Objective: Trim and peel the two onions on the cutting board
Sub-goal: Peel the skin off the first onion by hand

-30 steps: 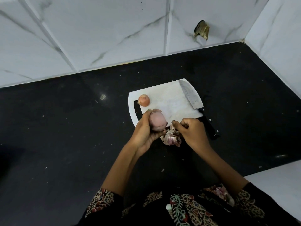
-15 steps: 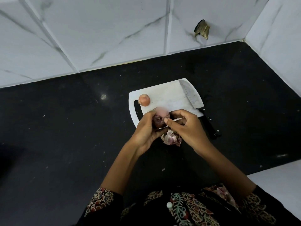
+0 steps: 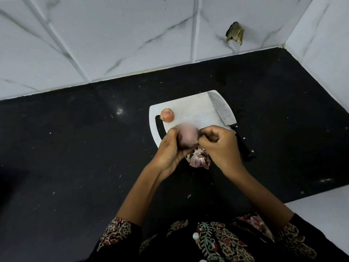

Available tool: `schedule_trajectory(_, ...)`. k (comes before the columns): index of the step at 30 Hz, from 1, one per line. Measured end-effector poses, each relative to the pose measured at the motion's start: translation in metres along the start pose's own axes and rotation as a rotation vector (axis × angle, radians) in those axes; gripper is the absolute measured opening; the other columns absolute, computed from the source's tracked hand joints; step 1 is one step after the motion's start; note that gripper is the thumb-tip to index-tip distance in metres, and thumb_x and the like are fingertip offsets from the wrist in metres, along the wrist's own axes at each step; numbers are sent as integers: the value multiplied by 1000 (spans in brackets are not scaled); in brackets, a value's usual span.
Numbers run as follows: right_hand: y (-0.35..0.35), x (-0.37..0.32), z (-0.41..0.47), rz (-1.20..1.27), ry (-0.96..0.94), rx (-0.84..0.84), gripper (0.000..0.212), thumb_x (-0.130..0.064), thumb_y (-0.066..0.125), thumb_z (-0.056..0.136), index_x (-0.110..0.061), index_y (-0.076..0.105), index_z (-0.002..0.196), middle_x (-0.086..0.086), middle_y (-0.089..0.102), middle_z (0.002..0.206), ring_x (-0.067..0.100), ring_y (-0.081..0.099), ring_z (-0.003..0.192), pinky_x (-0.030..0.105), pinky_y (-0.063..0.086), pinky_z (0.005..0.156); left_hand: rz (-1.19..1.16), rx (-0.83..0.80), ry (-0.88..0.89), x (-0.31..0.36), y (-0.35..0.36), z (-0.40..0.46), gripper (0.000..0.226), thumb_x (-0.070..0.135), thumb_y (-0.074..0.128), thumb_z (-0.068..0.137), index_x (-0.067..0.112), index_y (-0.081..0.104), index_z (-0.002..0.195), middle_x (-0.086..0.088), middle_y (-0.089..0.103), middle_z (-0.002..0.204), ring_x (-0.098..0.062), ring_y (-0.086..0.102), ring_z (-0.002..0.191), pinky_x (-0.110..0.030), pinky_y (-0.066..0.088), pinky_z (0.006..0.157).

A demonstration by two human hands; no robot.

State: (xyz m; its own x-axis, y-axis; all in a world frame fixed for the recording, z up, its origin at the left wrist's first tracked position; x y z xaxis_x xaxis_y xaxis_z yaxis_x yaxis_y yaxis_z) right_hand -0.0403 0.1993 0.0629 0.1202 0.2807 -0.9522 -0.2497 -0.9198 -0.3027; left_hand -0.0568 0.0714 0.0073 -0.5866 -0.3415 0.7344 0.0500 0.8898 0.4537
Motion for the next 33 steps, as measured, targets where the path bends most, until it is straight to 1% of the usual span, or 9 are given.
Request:
schedule_trajectory(4,9,4,-4,142,72,-57,10,-18,68,83,-25,70,90,-2,74,87,12,70,83,32,57,80,0,25,15,-1,-2,1,40,29,33,103,1,54,123,-17,66,112,-17,68,95,-27,57,77)
schedule_trajectory(7,12,3,-7,114,54,-96,25,-20,76,79,-16,69,102,-2,73,93,7,70,87,25,56,79,3,28,33,0,0,1,38,31,38,102,3,55,122,-18,66,115,-21,67,103,-31,56,85)
schedule_trajectory(9,8,1,-7,119,40,-61,23,-16,78,76,-15,68,96,-3,72,90,6,70,83,20,56,75,-8,22,58,3,2,1,39,34,47,98,6,55,123,-17,66,115,-21,67,102,-30,56,85)
schedule_trajectory(13,5,2,-7,117,36,-27,12,-12,77,77,-7,69,84,3,73,81,12,71,77,24,57,74,-46,20,73,3,-1,1,22,28,52,95,13,59,110,-9,67,97,-13,67,88,-28,57,84)
schedule_trajectory(18,1,6,-6,87,64,4,11,-8,73,79,-14,65,74,2,70,71,12,67,67,28,55,66,-85,46,48,2,-3,1,34,33,45,99,2,55,113,-11,65,93,-14,66,84,-29,59,80)
schedule_trajectory(21,-2,3,-5,137,54,3,11,-11,74,80,-9,64,76,9,69,73,24,68,71,36,57,69,-115,43,37,2,-2,0,35,35,43,100,4,56,109,-10,67,94,-14,68,85,-27,58,73)
schedule_trajectory(24,5,-7,-7,120,-2,-53,15,-12,77,76,-13,63,80,2,68,77,13,66,74,26,56,70,-94,65,37,1,-4,-2,39,36,41,100,2,52,117,-16,61,104,-15,65,90,-26,56,71)
schedule_trajectory(28,8,-14,-9,93,-37,-64,19,-6,76,76,-17,62,81,-5,67,78,6,65,75,20,54,72,-80,55,39,1,-2,-2,41,32,37,102,0,49,125,-19,61,110,-19,64,97,-29,58,75)
schedule_trajectory(33,-4,-9,-3,80,-29,26,16,0,72,76,-14,64,79,-3,66,73,2,62,66,16,52,65,-161,64,36,0,-3,-3,37,34,39,101,2,54,110,-17,65,103,-19,67,90,-33,58,82)
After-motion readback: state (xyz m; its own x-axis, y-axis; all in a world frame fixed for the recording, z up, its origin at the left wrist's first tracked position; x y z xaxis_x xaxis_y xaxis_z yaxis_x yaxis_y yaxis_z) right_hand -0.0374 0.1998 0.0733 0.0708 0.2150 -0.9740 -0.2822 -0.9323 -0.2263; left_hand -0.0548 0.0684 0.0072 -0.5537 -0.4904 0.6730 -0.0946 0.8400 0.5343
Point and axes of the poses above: each hand's wrist, its own z-axis towards the middle knuckle, its own y-axis out of the palm, x = y × z, the point moved 10 cm from there along z, towards the middle knuckle
